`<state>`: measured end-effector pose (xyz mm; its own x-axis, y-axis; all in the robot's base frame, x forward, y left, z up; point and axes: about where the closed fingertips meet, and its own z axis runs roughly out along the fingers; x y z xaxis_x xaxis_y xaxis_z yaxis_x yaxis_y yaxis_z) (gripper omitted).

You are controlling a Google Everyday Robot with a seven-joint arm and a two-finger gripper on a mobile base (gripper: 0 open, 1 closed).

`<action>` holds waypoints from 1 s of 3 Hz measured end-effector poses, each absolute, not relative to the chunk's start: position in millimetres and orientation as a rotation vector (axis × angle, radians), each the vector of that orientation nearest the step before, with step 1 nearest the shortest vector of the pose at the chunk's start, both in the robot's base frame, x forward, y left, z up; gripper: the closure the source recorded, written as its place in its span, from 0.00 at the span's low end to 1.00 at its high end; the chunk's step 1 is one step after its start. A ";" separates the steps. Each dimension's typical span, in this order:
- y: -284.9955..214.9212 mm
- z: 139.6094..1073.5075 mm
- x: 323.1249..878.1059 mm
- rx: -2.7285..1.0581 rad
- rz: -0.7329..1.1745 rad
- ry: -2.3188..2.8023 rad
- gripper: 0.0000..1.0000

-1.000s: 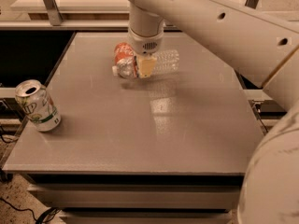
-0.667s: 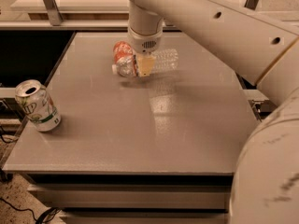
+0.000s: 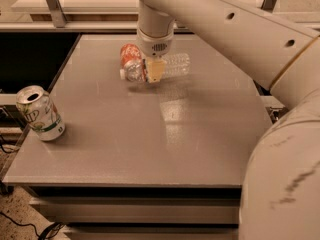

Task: Move water bottle near coke can

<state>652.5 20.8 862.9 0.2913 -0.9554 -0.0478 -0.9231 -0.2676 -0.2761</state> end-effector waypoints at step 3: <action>19.1 861.6 655.6 -2.317 -0.179 1.717 0.00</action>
Offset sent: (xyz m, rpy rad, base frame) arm 0.0035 -0.0027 0.0024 -0.0005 0.0031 0.0074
